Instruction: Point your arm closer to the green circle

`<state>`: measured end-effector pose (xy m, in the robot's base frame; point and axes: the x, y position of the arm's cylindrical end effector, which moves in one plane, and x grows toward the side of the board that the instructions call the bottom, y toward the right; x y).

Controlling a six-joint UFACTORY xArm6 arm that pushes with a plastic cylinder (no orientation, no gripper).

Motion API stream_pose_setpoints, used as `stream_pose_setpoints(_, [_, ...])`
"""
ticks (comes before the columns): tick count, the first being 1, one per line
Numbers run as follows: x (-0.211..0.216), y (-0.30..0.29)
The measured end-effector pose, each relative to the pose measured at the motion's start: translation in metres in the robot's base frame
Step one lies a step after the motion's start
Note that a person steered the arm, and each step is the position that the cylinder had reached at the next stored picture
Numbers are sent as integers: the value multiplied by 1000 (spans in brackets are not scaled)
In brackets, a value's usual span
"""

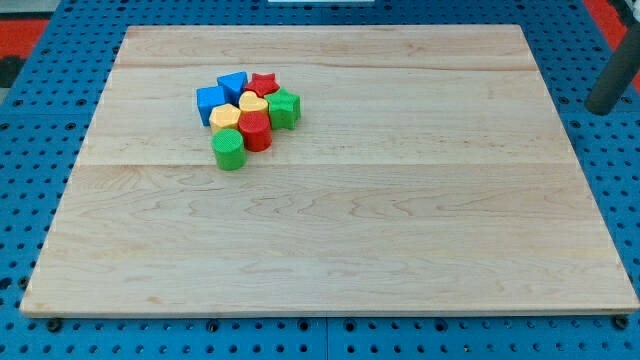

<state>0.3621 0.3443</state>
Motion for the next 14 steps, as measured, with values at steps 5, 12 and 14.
stream_pose_setpoints(5, [6, -2])
stream_pose_setpoints(12, [58, -17])
stream_pose_setpoints(14, [71, -18])
